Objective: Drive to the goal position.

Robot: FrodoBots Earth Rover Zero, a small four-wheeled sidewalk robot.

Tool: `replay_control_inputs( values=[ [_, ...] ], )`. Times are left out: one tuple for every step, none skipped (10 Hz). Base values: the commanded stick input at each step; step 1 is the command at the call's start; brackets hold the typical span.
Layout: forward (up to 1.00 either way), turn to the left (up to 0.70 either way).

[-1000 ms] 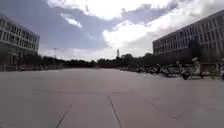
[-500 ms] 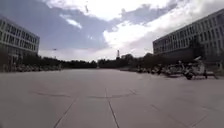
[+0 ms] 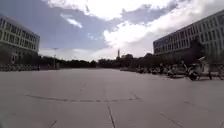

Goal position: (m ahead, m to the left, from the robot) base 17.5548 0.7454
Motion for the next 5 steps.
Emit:
replay_control_inputs(
  values=[
    [0.5,0.01],
    [0.5,0.01],
    [0.5,0.01],
    [0.5,0.01],
    [0.5,0.01]
  ],
)
